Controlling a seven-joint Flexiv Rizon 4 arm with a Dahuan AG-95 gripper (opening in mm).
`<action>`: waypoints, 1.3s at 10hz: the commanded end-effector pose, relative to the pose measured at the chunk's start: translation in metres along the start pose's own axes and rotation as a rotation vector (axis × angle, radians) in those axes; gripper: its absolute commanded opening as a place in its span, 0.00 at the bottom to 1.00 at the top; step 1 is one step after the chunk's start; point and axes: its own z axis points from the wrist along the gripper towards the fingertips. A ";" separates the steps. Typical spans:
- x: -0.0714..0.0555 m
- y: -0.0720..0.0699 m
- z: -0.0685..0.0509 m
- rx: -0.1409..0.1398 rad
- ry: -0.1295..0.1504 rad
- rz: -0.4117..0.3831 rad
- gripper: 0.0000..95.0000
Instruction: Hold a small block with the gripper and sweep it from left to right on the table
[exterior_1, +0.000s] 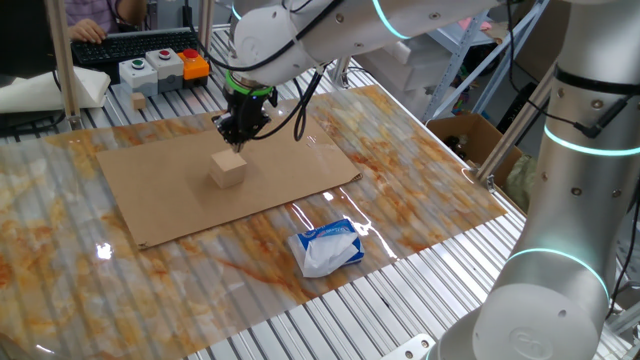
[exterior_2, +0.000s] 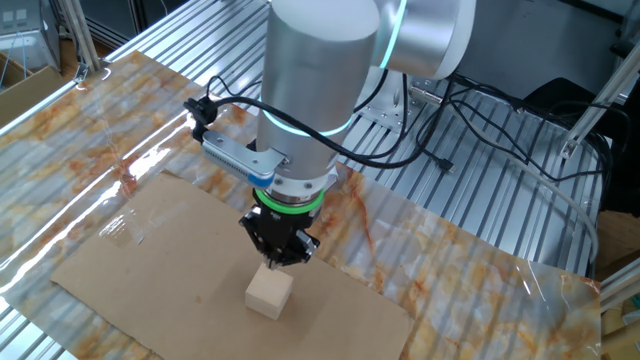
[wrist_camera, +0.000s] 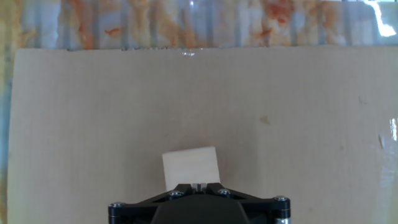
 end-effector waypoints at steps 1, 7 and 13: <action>0.001 0.001 -0.001 -0.004 -0.009 0.020 0.60; 0.002 0.003 0.007 -0.006 -0.027 0.020 0.80; 0.002 0.005 0.018 -0.021 -0.032 0.000 0.80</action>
